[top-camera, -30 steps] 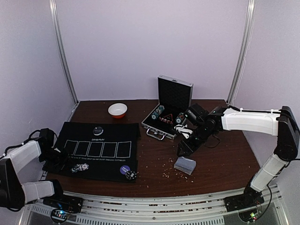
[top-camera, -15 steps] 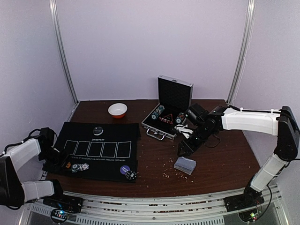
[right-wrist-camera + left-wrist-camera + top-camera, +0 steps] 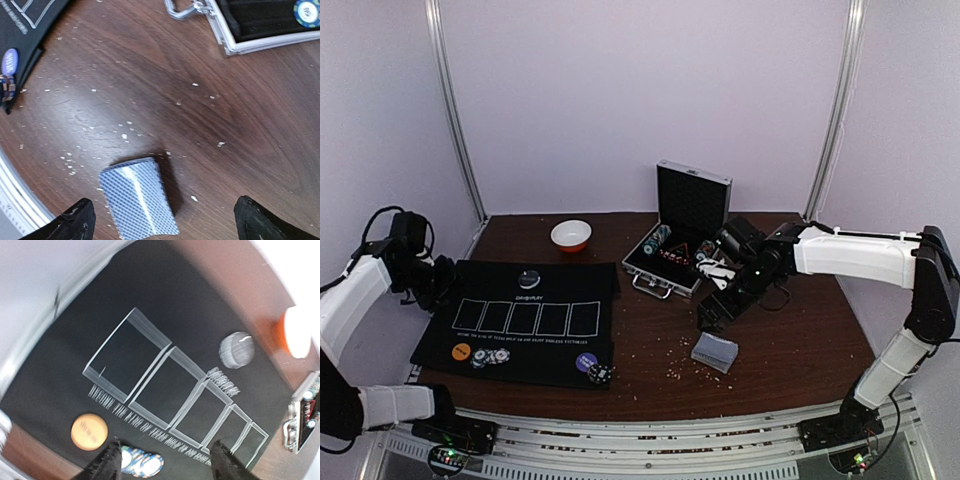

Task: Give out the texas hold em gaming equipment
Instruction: Pick up the face-down deck piles from the center of the board.

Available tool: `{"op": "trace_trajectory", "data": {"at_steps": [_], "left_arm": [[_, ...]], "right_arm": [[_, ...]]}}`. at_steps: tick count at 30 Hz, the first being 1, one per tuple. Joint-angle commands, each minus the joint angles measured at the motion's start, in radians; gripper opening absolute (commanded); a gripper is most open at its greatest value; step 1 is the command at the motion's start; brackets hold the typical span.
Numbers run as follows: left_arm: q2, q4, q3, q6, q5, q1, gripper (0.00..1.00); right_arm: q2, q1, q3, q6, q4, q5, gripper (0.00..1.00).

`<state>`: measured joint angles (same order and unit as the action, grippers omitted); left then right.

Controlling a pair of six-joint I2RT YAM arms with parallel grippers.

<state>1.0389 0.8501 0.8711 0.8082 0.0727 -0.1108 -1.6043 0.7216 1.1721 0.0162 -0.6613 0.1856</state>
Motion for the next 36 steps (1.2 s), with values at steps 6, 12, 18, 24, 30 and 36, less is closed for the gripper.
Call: {"op": "trace_trajectory", "data": {"at_steps": [6,12,18,24,30,36], "left_arm": [[0.248,-0.153,0.354,-0.272,-0.216,0.395,0.81],[0.349,-0.283,0.395,-0.369,-0.135,0.488,0.84],[0.395,-0.333,0.391,-0.433,-0.059,0.496,0.84],[0.393,-0.364,0.377,-0.490,-0.016,0.497,0.84],[0.397,-0.381,0.371,-0.522,-0.006,0.497,0.84],[0.409,-0.391,0.364,-0.528,-0.001,0.496,0.84]], "right_arm": [[0.001,0.064,-0.021,0.041,-0.114,-0.181,1.00],[-0.046,0.148,-0.045,0.063,-0.143,-0.179,1.00],[-0.075,0.168,-0.032,0.079,-0.148,-0.219,1.00],[-0.135,0.171,-0.027,0.091,-0.160,-0.230,1.00],[-0.167,0.171,-0.033,0.074,-0.166,-0.206,1.00],[-0.206,0.170,-0.058,0.062,-0.131,-0.183,0.90]]}}
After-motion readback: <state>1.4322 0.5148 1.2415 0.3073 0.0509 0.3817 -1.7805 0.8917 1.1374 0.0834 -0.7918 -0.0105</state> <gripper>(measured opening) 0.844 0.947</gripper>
